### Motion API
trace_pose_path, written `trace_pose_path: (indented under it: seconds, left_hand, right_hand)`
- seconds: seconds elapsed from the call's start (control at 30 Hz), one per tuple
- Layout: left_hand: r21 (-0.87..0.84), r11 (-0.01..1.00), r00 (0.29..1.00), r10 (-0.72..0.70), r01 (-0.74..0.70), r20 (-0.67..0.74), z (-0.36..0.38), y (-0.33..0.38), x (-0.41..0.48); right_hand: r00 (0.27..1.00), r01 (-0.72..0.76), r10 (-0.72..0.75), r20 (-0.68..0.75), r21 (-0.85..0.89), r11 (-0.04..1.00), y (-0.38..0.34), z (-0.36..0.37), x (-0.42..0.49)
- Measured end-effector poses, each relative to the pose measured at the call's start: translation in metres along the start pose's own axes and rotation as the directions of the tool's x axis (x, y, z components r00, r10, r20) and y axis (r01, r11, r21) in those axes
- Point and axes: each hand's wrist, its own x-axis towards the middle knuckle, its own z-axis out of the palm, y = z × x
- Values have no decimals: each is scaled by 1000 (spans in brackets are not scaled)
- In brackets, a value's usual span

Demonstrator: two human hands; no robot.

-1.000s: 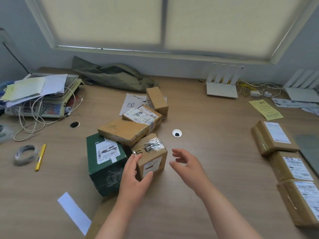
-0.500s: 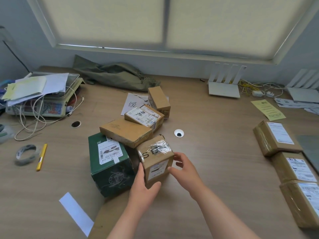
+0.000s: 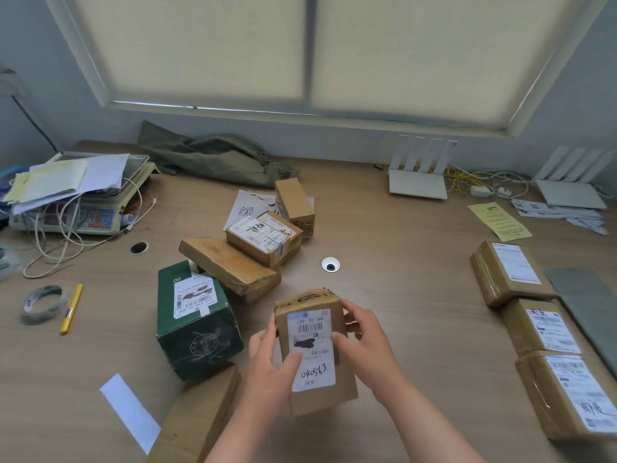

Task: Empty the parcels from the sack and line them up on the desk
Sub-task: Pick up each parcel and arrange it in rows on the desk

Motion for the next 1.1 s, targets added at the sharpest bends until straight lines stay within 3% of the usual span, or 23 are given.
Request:
trace_pose_path:
  seconds: [0.2,0.43,0.63,0.73,0.83,1.1]
  left_hand:
    - [-220,974,998,57,-48,33,8,23,-7]
    - [-306,947,993,110,-94,35,16,47,-14]
    - [-357,931,993,105,-76,62,23,57,-18]
    - [-367,928,994,89,-60,64,28,56,-18]
    - [-338,939,993,94,-65,72,30,55,-17]
    - [-421,906,969,137,-38,207,52,46,-18]
  right_hand:
    - [998,52,-55,14,153,987,-19,-29,-18]
    - [992,122,-108,-64,288,950,-27,-53,-27]
    - [991,134,-126,-47,351,927,-29,-64,-35]
    - [998,46,-59,31,319,947,-27,-66,-38]
    - [993,-74,31,114,396,915,-20,-66,-40]
    - [988,-78,138,-71,544,835,-6,-74,-49]
